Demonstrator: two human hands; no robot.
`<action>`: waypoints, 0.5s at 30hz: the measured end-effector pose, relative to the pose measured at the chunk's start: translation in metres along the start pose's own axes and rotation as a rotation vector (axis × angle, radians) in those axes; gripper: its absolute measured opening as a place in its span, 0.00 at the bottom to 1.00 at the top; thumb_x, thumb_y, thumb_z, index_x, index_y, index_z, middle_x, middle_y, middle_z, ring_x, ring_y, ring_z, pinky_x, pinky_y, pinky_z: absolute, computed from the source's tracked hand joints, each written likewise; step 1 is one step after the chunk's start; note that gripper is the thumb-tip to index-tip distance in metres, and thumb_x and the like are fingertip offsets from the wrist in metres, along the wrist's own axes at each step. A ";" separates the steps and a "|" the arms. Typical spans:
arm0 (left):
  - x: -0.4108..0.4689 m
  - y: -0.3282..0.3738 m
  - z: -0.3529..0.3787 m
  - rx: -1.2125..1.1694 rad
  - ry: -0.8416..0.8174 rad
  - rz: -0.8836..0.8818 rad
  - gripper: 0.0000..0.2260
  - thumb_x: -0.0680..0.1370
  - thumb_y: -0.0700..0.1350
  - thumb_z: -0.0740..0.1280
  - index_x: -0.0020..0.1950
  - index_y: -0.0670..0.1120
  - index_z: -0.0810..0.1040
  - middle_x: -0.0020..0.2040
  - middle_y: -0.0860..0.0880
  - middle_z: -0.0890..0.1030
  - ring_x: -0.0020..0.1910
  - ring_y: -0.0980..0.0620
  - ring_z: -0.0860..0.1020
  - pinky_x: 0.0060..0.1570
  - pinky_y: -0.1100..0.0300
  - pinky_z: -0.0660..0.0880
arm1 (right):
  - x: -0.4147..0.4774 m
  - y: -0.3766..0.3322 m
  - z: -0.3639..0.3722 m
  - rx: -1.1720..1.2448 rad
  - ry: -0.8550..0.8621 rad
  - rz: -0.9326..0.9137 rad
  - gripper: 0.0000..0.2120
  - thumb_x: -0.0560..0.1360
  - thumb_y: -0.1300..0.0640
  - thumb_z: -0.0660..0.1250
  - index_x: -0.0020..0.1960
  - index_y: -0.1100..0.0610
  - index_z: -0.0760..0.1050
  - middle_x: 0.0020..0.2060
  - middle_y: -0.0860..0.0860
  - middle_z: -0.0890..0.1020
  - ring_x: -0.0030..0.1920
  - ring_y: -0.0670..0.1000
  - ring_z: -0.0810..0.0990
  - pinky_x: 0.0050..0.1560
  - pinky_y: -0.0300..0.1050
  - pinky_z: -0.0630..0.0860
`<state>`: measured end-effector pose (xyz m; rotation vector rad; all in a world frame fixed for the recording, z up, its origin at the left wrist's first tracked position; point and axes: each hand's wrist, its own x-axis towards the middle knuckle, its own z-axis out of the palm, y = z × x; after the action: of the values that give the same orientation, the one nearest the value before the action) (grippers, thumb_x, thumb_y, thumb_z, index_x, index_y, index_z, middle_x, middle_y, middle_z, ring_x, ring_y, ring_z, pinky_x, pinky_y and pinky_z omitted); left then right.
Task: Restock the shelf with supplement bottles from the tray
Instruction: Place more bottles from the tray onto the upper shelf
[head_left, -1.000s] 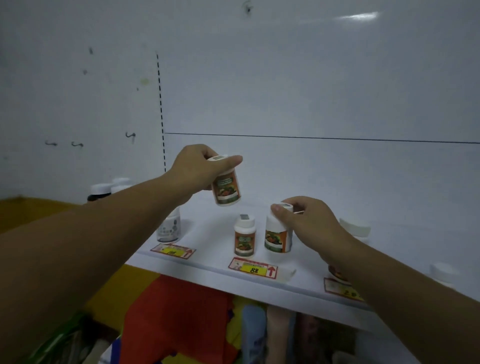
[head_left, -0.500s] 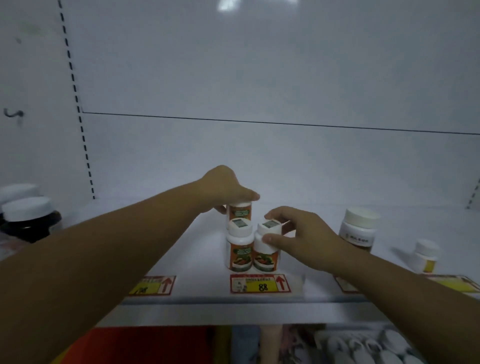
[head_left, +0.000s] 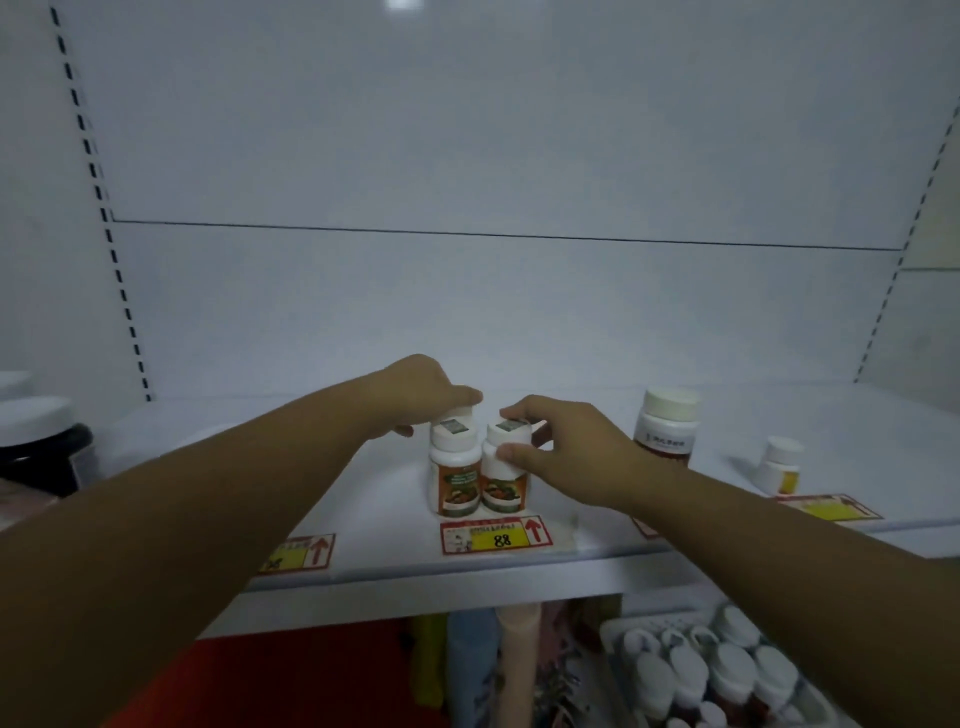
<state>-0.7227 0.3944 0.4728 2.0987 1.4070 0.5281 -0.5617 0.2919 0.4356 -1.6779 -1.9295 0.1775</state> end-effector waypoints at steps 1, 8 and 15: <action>-0.005 0.004 -0.002 0.044 0.017 0.025 0.21 0.76 0.57 0.64 0.61 0.42 0.73 0.60 0.44 0.76 0.52 0.48 0.74 0.46 0.56 0.73 | -0.002 -0.001 -0.001 -0.029 -0.008 -0.010 0.20 0.76 0.45 0.62 0.66 0.49 0.69 0.64 0.48 0.76 0.55 0.46 0.75 0.53 0.38 0.71; -0.048 0.062 -0.004 0.347 0.170 0.264 0.27 0.77 0.63 0.55 0.70 0.49 0.65 0.72 0.46 0.68 0.65 0.46 0.70 0.60 0.54 0.67 | -0.033 0.004 -0.058 -0.397 0.196 -0.207 0.27 0.77 0.39 0.53 0.72 0.49 0.61 0.74 0.50 0.61 0.74 0.52 0.57 0.71 0.50 0.57; -0.079 0.126 0.046 0.674 0.138 0.433 0.30 0.77 0.65 0.49 0.76 0.53 0.54 0.79 0.49 0.52 0.78 0.50 0.45 0.74 0.46 0.44 | -0.096 0.058 -0.123 -0.543 0.049 -0.082 0.32 0.77 0.37 0.51 0.76 0.50 0.50 0.77 0.53 0.45 0.76 0.52 0.39 0.74 0.53 0.43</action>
<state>-0.6355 0.2732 0.5158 2.9963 1.3224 0.3953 -0.4460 0.1811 0.4799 -1.9000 -2.1265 -0.4548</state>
